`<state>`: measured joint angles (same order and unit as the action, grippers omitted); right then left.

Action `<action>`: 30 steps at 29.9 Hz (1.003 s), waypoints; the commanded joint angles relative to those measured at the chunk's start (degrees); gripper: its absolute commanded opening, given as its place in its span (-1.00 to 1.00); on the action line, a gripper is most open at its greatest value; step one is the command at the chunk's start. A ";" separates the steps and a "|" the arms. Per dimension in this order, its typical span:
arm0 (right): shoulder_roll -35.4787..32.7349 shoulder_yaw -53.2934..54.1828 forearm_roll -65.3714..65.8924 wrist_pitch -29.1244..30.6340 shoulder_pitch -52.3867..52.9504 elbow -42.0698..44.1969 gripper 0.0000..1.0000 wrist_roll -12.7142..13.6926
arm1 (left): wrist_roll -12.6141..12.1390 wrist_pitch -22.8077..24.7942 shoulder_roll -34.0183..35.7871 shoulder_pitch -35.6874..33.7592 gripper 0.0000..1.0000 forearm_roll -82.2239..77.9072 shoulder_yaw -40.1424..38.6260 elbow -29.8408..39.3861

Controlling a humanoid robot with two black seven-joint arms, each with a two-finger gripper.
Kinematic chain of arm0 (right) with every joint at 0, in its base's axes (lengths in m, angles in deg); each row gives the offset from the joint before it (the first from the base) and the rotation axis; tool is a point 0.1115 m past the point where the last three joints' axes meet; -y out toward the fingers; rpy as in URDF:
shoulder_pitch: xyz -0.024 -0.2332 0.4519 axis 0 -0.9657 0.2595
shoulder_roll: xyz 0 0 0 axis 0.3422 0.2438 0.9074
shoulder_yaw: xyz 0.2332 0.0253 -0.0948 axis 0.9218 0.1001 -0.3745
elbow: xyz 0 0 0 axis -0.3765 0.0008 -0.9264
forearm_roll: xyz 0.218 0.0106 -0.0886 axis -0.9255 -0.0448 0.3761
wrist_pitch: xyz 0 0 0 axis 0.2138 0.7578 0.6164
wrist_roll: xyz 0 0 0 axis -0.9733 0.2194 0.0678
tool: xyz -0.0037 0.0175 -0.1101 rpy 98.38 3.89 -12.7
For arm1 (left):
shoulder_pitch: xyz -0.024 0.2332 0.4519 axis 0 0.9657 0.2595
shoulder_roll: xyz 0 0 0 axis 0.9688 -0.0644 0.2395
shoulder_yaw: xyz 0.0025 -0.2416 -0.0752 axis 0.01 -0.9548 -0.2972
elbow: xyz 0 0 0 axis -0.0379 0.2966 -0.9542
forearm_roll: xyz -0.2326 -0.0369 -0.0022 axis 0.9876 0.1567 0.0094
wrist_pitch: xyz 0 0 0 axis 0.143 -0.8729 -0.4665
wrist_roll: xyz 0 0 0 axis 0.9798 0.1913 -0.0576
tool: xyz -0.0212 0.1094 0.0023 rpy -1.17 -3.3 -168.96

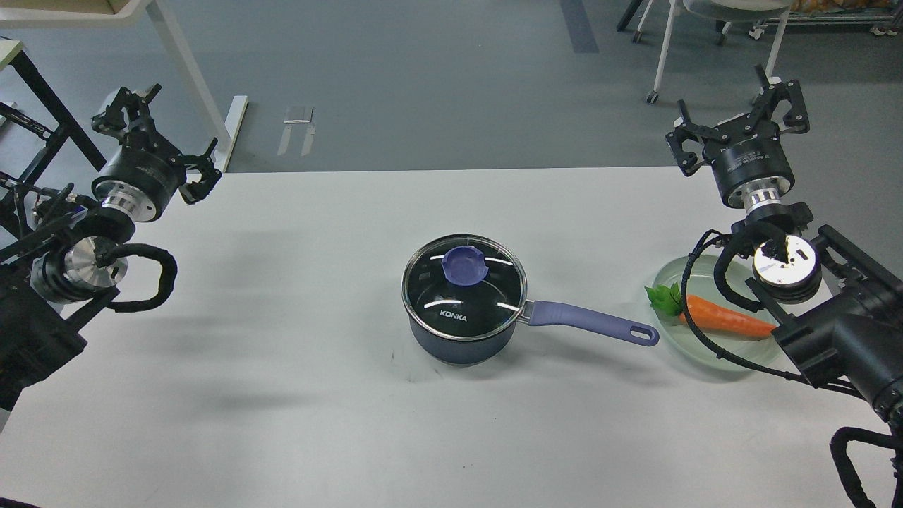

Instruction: Open pot lid

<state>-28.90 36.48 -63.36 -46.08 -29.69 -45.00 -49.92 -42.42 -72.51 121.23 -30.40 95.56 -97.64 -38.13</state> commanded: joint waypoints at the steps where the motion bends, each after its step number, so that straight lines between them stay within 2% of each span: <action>1: -0.12 -0.09 0.00 0.23 -0.13 -0.01 1.00 0.01 | 0.11 -0.22 0.11 0.02 0.99 -1.38 -0.09 0.00; 19: -1.44 -2.01 0.00 -0.29 0.04 -0.80 1.00 0.01 | 0.28 -0.23 3.53 -0.59 0.99 -1.47 -0.79 0.18; 30: -21.55 -12.03 3.07 -0.12 5.13 -10.64 1.00 -0.43 | 0.28 -0.14 6.53 -0.50 0.99 -1.21 -0.79 2.64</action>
<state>-45.37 27.10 -61.20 -46.21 -26.50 -52.70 -50.29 -42.29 -73.10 127.13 -30.99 94.34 -98.43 -35.65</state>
